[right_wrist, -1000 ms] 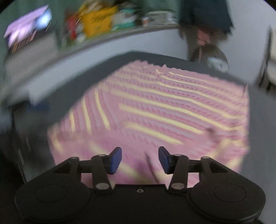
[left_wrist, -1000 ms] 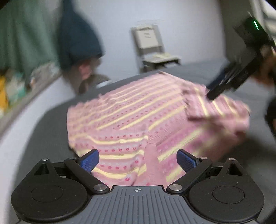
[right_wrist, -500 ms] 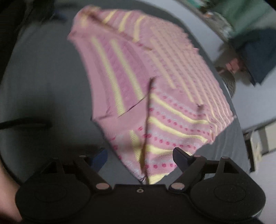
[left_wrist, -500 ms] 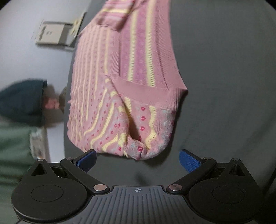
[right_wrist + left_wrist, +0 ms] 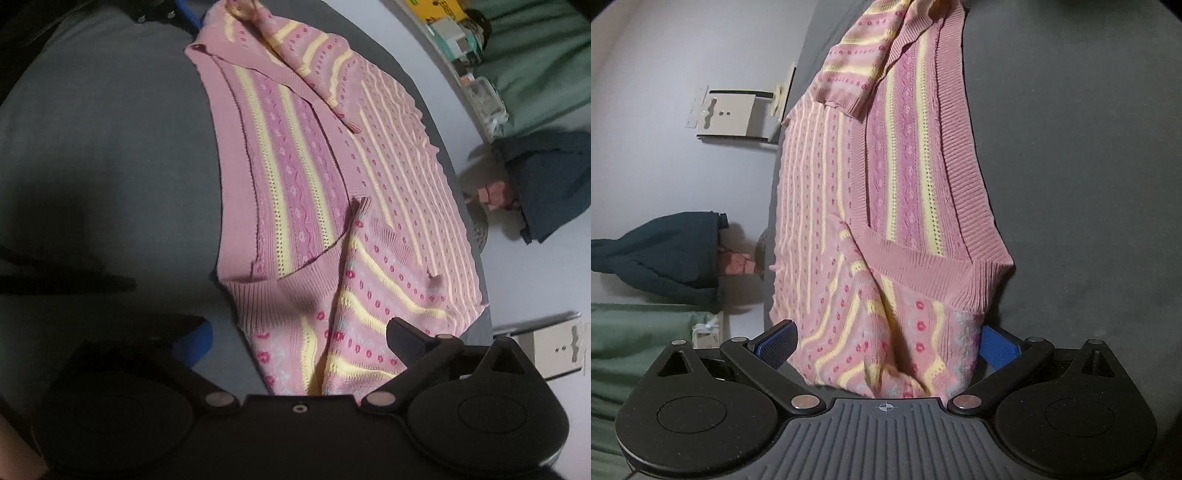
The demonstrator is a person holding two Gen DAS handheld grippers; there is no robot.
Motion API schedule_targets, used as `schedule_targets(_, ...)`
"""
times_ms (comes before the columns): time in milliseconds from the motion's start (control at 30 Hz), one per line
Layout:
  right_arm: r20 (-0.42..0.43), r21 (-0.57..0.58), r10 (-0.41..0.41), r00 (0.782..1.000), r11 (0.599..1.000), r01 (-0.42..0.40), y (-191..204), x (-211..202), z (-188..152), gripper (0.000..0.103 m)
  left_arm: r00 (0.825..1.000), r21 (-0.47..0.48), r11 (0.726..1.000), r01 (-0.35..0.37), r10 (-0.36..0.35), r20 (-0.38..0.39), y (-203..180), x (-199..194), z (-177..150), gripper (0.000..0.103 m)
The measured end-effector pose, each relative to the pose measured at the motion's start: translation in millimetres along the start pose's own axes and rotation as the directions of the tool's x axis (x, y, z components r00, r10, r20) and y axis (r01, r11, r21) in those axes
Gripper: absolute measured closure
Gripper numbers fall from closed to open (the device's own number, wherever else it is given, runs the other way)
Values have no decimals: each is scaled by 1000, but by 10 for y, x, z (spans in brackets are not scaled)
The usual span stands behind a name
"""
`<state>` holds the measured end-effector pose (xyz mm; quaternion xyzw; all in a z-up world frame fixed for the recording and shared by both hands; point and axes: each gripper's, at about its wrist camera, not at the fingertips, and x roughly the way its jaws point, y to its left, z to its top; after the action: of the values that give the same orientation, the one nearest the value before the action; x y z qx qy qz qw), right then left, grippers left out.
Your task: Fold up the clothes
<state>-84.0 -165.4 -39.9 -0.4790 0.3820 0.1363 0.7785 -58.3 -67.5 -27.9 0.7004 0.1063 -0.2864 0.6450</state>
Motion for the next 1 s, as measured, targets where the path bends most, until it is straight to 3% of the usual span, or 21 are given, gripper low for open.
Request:
schedule_targets(133, -75, 4, -35, 997, 999, 35, -85, 78, -127, 2, 998, 103, 994, -31, 37, -60, -72, 30, -201, 0)
schedule_targets(267, -55, 7, -60, 997, 998, 60, -37, 83, 12, 4, 998, 20, 999, -36, 37, -55, -7, 69, -32, 0)
schedule_targets(433, -21, -4, -54, 998, 999, 53, -69, 131, 103, 2, 998, 11, 998, -58, 58, -35, 44, 141, 97, 0)
schedule_targets(533, -102, -75, -148, 984, 987, 140, -126, 232, -51, 2, 996, 14, 998, -63, 64, -62, 47, 158, 5, 0)
schedule_targets(567, -100, -63, -140, 985, 989, 134, -163, 232, -75, 2, 996, 16, 998, -58, 59, -59, 51, 156, -7, 0)
schedule_targets(633, -96, -40, -125, 988, 992, 122, -220, 235, -84, 7, 997, 18, 999, -48, 49, -54, 59, 152, -27, 1)
schedule_targets(733, -53, -126, -179, 982, 977, 172, -124, 279, -25, 21, 999, 20, 999, -43, 44, -30, 88, 175, 2, 1)
schedule_targets(800, -39, -158, -209, 977, 967, 201, -22, 325, -3, 23, 999, 15, 999, -47, 48, -23, 117, 218, 31, 1)
schedule_targets(867, -37, -151, -228, 973, 964, 220, -24, 377, 13, 23, 999, -8, 1000, -24, 23, -28, 164, 241, 34, 10)
schedule_targets(900, -43, -133, -223, 974, 967, 215, -49, 385, 20, 24, 999, -20, 1000, -6, 5, -31, 185, 245, 37, 21)
schedule_targets(933, -53, -106, -199, 979, 976, 193, -84, 374, 25, 34, 999, -22, 1000, 11, -12, -37, 185, 250, 35, 37)
schedule_targets(967, -63, -72, -157, 986, 986, 153, -125, 346, 30, 42, 999, -25, 999, 28, -29, -43, 186, 254, 33, 42)
schedule_targets(1000, -68, -35, -109, 992, 994, 107, -165, 325, 20, 58, 998, -27, 999, 45, -46, -49, 186, 259, 31, 51)
